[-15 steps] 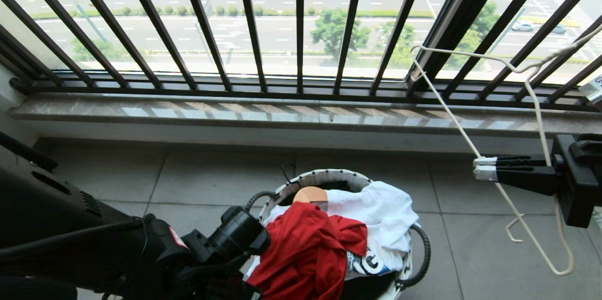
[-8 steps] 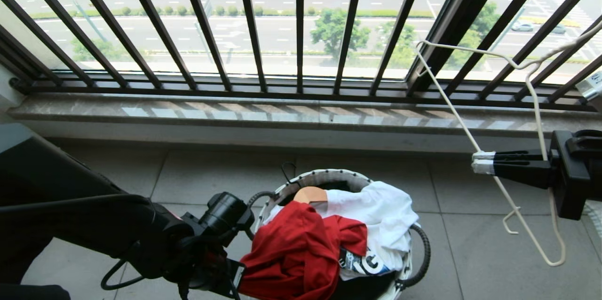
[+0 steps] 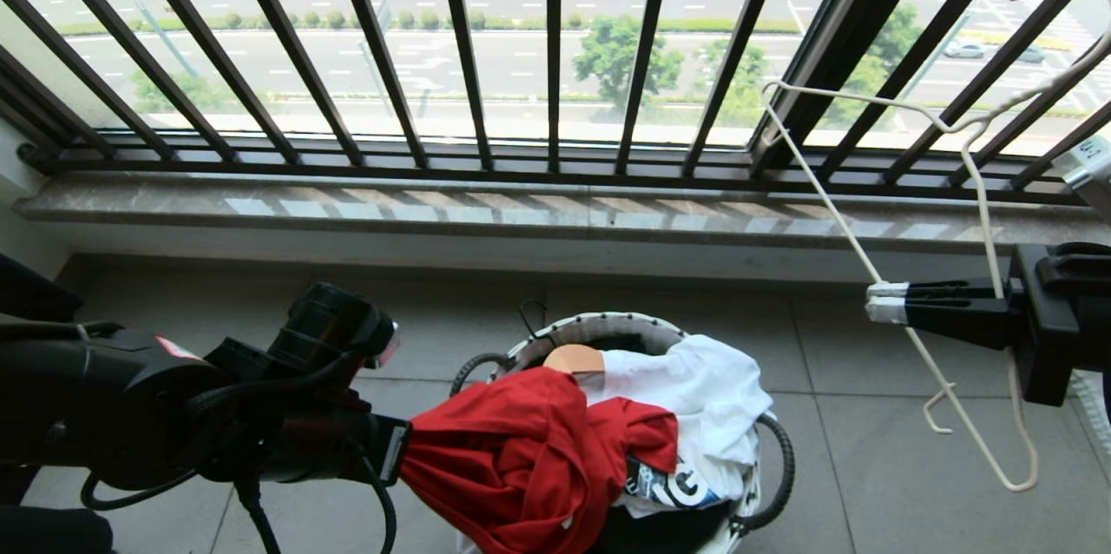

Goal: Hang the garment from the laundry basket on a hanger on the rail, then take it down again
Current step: Pick up clothes from the basket

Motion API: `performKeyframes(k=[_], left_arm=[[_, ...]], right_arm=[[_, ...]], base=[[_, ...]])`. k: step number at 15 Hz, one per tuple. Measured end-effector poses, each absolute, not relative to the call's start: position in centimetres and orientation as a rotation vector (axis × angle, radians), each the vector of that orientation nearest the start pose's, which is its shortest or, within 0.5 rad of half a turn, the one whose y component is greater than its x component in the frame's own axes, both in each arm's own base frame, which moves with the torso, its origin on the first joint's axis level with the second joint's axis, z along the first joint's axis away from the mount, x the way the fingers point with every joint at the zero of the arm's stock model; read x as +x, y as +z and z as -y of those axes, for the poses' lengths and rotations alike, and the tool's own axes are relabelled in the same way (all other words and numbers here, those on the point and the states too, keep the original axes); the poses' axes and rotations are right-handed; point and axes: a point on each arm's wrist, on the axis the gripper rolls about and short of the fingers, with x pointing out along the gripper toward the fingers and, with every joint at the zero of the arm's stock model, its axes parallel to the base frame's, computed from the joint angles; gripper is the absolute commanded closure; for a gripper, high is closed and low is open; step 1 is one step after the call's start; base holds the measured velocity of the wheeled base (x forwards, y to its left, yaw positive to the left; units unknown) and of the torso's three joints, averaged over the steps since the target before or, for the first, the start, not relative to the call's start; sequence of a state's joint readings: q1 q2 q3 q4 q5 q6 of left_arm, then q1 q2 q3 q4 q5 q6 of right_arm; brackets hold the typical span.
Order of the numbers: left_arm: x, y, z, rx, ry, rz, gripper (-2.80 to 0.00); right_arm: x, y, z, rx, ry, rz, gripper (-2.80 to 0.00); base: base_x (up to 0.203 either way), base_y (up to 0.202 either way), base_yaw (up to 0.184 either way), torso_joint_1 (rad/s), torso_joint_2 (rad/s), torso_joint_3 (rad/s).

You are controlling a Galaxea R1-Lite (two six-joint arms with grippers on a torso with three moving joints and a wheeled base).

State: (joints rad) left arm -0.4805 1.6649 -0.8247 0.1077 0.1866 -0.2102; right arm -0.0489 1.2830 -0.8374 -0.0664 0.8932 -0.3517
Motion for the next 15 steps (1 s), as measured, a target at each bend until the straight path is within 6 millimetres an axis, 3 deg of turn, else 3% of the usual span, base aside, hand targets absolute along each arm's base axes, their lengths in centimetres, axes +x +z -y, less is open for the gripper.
performKeyframes(k=[4,8,9,13,15], left_arm=[[23.7,14.4,10.6,0.09,-0.14,-0.889,0.0],[24.0,13.3,11.5,0.111,-0.16,-0.923,0.0],[24.2,13.1,11.8,0.116,-0.163,-0.928,-2.8],[24.8,13.3,12.2,0.122,-0.164,-0.927,-2.8],[23.9,13.9,12.1,0.135,-0.169,-0.95,-2.8]], right_arm=[[19.5,24.5,-0.8,-0.15,0.874,-0.203,0.0],[19.7,24.4,-0.8,-0.15,0.867,-0.208,0.0],[19.7,24.4,-0.8,-0.151,0.866,-0.208,0.0],[19.7,24.4,-0.7,-0.151,0.862,-0.208,0.0],[19.7,24.4,-0.6,-0.151,0.858,-0.208,0.0]], base=[[0.0,0.0,0.0,0.0,0.0,0.0],[0.0,0.0,0.0,0.0,0.0,0.0],[0.0,0.0,0.0,0.0,0.0,0.0],[0.0,0.0,0.0,0.0,0.0,0.0],[0.0,0.0,0.0,0.0,0.0,0.0]])
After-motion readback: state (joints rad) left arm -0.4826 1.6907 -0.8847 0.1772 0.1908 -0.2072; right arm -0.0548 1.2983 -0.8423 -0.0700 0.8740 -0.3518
